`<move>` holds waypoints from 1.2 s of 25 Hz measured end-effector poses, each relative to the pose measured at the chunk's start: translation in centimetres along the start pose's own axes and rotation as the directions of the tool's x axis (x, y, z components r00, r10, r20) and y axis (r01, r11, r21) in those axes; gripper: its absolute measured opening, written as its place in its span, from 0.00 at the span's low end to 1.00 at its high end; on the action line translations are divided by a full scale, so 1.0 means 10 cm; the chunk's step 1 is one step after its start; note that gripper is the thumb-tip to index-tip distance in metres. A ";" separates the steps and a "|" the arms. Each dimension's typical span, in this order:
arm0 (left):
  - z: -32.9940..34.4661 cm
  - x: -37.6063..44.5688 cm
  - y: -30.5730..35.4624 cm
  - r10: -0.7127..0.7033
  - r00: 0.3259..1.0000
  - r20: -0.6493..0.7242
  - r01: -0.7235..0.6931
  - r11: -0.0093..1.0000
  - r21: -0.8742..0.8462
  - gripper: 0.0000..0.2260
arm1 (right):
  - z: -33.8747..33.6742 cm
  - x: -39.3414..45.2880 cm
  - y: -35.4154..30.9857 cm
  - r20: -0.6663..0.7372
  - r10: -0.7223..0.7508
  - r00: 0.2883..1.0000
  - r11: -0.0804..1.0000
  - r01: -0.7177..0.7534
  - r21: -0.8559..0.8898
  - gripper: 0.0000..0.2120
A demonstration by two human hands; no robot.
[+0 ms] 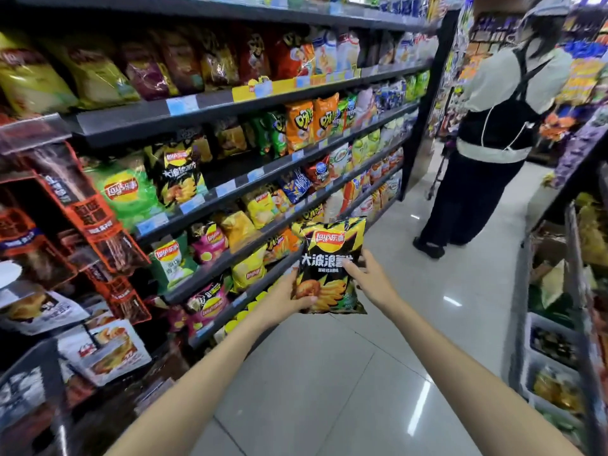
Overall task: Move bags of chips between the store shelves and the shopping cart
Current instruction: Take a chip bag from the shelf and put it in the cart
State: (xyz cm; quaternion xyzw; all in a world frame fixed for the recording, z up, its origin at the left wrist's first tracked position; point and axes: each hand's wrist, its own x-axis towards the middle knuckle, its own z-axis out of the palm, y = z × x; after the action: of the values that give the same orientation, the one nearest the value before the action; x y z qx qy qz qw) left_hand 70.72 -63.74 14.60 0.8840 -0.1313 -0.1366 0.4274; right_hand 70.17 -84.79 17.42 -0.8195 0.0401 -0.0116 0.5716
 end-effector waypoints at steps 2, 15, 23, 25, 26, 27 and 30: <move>-0.08 0.36 -0.26 -0.051 0.997 -0.051 0.050 0.999 -0.016 0.36 | 0.10 0.47 0.06 0.070 -0.014 0.997 1.000 0.012 0.023 0.25; -0.95 2.24 -0.23 -0.322 0.818 -0.477 0.249 0.945 -0.211 0.40 | 0.54 3.60 -0.45 0.493 -0.132 0.860 0.986 0.163 -0.019 0.38; -1.73 2.69 -0.59 -0.396 0.697 -0.599 0.301 0.918 -0.257 0.42 | 1.38 4.54 -0.81 0.629 -0.217 0.747 0.975 0.191 0.109 0.35; -1.97 2.80 -0.76 -0.404 0.661 -0.632 0.313 0.914 -0.258 0.44 | 1.63 4.76 -0.96 0.641 -0.228 0.733 0.972 0.210 0.105 0.34; -2.09 2.86 -0.83 -0.398 0.650 -0.647 0.308 0.917 -0.254 0.46 | 1.73 4.84 -1.04 0.656 -0.231 0.718 0.970 0.220 0.102 0.34; -2.21 2.92 -0.90 -0.396 0.645 -0.654 0.301 0.918 -0.259 0.48 | 1.82 4.92 -1.11 0.673 -0.244 0.699 0.968 0.221 0.122 0.33; -2.51 3.11 -1.07 -0.384 0.653 -0.653 0.309 0.922 -0.233 0.41 | 2.00 5.17 -1.24 0.708 -0.296 0.641 0.953 0.254 0.168 0.36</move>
State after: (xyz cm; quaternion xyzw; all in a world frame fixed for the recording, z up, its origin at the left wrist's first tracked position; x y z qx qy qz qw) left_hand 109.73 -50.12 17.13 0.8565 0.2146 0.1153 0.4551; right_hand 123.60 -65.89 20.69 -0.7377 -0.3143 0.2256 0.5533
